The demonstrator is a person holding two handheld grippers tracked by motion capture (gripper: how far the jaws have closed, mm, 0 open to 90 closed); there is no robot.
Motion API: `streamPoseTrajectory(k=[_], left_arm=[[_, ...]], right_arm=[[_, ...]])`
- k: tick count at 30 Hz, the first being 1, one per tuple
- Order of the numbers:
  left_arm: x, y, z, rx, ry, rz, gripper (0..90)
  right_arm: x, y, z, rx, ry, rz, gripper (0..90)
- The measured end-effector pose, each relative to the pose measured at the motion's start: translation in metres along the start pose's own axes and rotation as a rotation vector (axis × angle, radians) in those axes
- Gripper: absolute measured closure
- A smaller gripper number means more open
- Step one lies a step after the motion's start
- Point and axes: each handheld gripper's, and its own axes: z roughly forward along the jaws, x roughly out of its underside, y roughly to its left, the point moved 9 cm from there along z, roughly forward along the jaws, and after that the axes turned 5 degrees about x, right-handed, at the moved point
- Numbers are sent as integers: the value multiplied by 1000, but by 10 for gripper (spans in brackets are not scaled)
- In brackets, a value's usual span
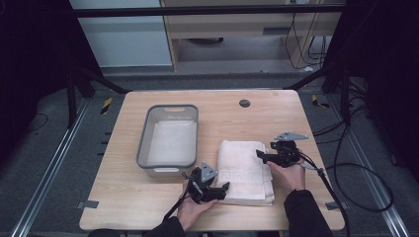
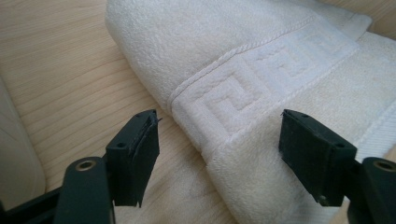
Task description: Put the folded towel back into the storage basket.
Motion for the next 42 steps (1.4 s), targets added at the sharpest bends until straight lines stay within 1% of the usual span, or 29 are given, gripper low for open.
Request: streamPoseTrajectory(k=[1,2,3,6,8,10,11,14,16,19,21,23,28,32,33,34,37,39,42], left_arm=[[0,0,2,6,-2,-8,268],[0,0,2,6,-2,-8,262],[1,0,4,8,-5,-11,256],[0,-1,4,11,-16,-18,252],[-2,-1,3,16,-29,-18,250],[-1,-1,5,18,-27,-19,246],[1,-1,7,17,-16,-18,243],[3,-1,10,19,-8,-18,242],[5,-1,12,25,1,-24,241],[7,-1,15,35,19,-39,241],[8,-1,16,41,21,-44,241],[9,-1,18,53,24,-62,241],[10,-1,20,68,35,-73,243],[11,-1,21,76,40,-74,250],[11,-2,22,87,43,-85,253],[11,-2,22,87,43,-85,254],[11,-2,23,96,43,-91,260],[11,-3,23,102,47,-94,284],[11,-5,24,115,49,-96,301]], right_arm=[[3,2,3,-6,8,7,295],[3,2,3,-6,8,7,295],[7,3,7,-11,25,10,295],[13,4,12,-20,46,12,293],[14,5,13,-23,51,18,292],[17,6,15,-19,56,11,288],[18,6,15,-23,60,13,287],[22,7,18,-21,68,20,285],[23,7,19,-25,63,29,285],[25,6,20,-33,67,48,284],[26,6,22,-40,75,67,285],[27,6,23,-43,78,73,286],[28,6,24,-44,88,81,295],[29,6,25,-40,96,79,296],[29,6,26,-40,97,80,299],[29,6,26,-40,97,80,299],[29,6,25,-39,104,91,309],[30,7,25,-46,114,107,344],[31,8,25,-68,140,154,387]])
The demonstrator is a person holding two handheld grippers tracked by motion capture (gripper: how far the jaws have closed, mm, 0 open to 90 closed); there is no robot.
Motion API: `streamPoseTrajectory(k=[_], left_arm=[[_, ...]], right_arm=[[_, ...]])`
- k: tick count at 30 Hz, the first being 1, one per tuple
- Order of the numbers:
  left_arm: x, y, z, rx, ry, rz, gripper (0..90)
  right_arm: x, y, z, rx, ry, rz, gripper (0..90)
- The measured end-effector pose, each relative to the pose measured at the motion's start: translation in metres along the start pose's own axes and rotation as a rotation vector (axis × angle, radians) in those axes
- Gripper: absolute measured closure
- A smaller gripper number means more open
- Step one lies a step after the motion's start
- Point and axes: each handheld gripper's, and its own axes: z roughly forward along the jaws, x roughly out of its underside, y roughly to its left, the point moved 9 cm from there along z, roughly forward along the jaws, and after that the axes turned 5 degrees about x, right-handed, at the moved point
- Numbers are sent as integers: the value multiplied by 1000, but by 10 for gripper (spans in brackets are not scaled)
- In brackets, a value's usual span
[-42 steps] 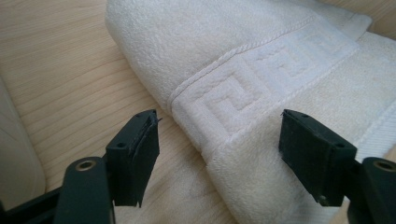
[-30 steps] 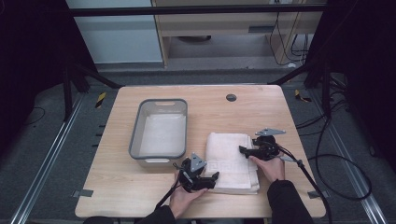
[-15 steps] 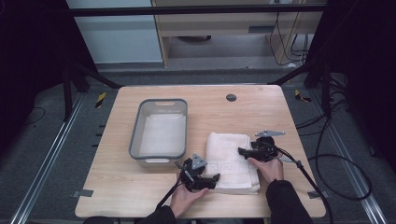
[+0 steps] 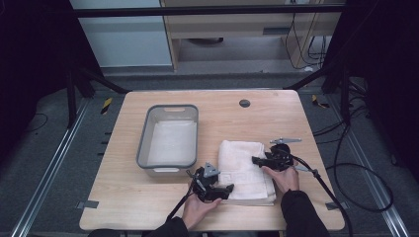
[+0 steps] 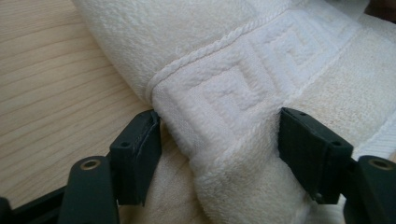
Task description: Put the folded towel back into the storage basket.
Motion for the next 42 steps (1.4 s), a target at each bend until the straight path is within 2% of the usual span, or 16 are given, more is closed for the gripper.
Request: streamPoseTrajectory(k=[6,8,9,11,15,18,20,22,23,32,34,42], left_arm=[[0,-3,1,5,14,1,366],[-1,-4,1,14,20,-1,396],[-1,-5,1,30,29,-4,416],[-1,-5,1,47,34,-10,456],[-1,-7,0,69,37,-16,523],[-2,-8,-1,74,33,-25,566],[-3,-8,-3,74,27,-9,618],[-3,-8,-4,80,26,-14,661],[-4,-7,-5,96,20,-37,674],[-7,-11,-11,104,-5,-14,704],[-9,-12,-14,104,-16,-6,705],[-25,-18,-34,111,-70,34,707]], right_arm=[[0,2,0,-38,16,28,480],[0,2,0,-43,21,38,498],[0,3,0,-67,28,59,534],[1,3,0,-80,32,75,566],[0,3,0,-103,29,87,610],[-1,3,-1,-105,26,88,631],[-2,3,-2,-108,26,100,644],[-3,3,-3,-111,27,107,648],[-4,4,-5,-111,21,109,655],[-14,10,-19,-95,-35,67,661],[-19,13,-29,-96,-66,46,661],[-33,22,-51,-101,-127,27,660]])
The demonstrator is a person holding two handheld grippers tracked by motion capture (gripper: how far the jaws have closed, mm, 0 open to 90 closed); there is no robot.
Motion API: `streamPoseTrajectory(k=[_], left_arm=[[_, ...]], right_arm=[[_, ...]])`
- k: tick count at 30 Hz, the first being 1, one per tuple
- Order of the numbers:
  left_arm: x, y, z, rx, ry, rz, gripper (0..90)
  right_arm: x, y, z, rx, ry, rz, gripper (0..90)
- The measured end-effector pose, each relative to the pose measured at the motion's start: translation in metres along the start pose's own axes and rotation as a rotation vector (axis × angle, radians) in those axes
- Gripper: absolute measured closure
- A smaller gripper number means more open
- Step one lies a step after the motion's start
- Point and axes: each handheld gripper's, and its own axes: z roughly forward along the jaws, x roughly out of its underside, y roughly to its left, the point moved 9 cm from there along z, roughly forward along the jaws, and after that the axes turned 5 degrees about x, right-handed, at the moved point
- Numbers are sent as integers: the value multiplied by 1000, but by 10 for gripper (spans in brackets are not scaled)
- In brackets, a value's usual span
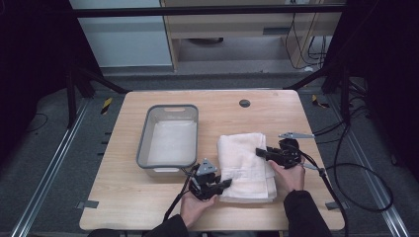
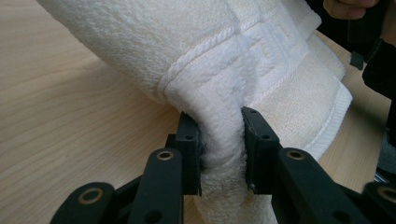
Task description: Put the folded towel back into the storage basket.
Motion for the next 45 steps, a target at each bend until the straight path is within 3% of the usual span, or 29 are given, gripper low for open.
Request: streamPoseTrajectory(k=[4,17,29,38,45], left_arm=[[-5,-2,-5,6,-18,1,706],[-32,-17,-32,8,-99,64,707],[-48,-28,-51,10,-148,109,707],[-55,-29,-59,4,-171,115,707],[-67,-26,-74,-14,-200,126,707]], right_arm=[[-6,5,-7,3,-21,-8,659],[-33,24,-39,11,-119,-48,657],[-53,42,-67,43,-193,-99,657],[-63,52,-74,63,-221,-128,657],[-77,61,-75,49,-248,-137,657]])
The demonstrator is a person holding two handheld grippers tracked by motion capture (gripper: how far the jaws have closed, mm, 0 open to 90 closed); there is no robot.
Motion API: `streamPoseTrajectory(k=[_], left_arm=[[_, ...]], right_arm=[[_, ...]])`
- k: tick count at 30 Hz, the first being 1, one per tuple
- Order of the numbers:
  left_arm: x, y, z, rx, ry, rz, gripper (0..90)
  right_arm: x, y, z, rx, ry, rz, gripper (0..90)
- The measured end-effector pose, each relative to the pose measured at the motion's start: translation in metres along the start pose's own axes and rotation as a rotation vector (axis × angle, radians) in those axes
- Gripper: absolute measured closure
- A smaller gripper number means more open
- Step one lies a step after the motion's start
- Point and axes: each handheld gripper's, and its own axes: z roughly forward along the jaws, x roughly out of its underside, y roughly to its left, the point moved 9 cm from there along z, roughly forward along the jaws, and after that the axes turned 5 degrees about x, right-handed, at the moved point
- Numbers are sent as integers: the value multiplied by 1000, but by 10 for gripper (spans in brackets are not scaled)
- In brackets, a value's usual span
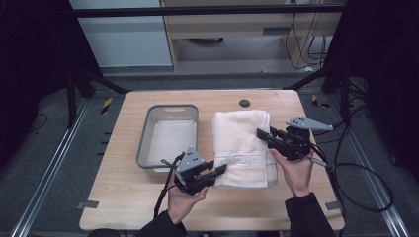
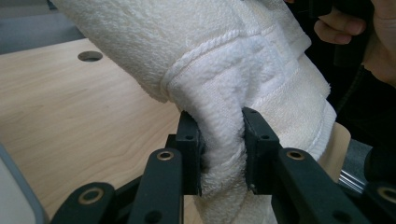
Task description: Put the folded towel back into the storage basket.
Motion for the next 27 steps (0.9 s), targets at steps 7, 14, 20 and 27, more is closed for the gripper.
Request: streamPoseTrajectory(k=[7,14,20,27], left_arm=[[-11,8,-10,-16,-25,-3,707],[-17,24,-23,-49,-48,-11,707],[-22,34,-33,-64,-65,-19,707],[-28,43,-42,-82,-92,-31,707]], right_arm=[[-18,10,6,-8,-25,-8,656],[-34,22,18,-9,-28,-32,656],[-42,31,27,-20,-31,-35,656],[-54,40,36,-24,-37,-45,656]])
